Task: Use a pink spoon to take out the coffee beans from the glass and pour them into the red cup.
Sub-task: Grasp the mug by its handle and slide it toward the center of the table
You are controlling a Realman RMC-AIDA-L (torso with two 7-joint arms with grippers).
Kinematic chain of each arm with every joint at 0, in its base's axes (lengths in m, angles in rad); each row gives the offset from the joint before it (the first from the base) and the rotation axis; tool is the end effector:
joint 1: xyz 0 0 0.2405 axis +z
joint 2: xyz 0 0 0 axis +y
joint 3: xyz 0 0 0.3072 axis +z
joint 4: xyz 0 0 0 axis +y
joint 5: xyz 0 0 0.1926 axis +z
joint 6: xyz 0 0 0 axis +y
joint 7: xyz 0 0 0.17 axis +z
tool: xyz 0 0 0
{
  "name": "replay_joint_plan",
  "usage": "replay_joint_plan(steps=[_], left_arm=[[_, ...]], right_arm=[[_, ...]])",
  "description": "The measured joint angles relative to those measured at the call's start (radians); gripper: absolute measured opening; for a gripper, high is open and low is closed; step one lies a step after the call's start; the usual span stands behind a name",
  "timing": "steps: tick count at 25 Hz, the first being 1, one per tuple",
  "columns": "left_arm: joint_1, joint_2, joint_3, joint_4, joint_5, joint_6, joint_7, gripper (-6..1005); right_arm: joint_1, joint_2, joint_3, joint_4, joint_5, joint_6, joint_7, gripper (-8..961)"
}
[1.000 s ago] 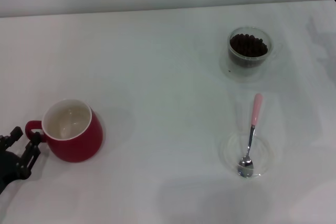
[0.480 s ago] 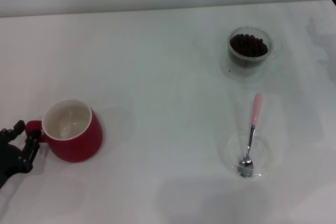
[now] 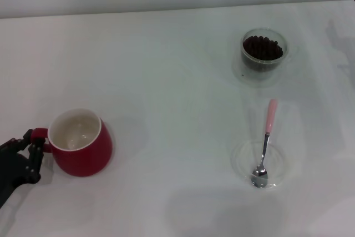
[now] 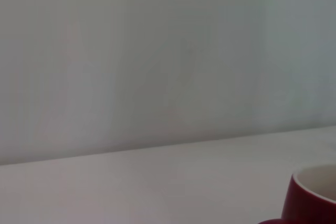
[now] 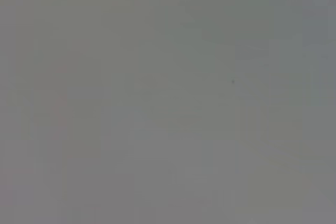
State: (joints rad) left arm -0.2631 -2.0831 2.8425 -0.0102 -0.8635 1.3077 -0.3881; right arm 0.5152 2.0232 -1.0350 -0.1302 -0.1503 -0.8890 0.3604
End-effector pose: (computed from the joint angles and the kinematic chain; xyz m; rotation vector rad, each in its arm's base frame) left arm -0.3900 0.2603 -0.0815 -2.0156 -0.6371 -0.6343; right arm 0.4097 0.4099 0.0457 -1.3170 0.7887 0.6220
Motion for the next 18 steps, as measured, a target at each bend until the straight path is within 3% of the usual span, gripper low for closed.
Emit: replay_joint_plan(steps=[11,18], left_arm=[[-0.017,-0.002,0.0,0.056,0.0,-0.006,0.06,141],[-0.08,-0.002,0.0,0.113,0.031,-0.095,0.089,139]], right_arm=[[0.008,0.0,0.0,-0.003,0.0,-0.002,0.0,844],[0.01,-0.002,-0.001,-0.006,0.0,-0.002,0.0,845]])
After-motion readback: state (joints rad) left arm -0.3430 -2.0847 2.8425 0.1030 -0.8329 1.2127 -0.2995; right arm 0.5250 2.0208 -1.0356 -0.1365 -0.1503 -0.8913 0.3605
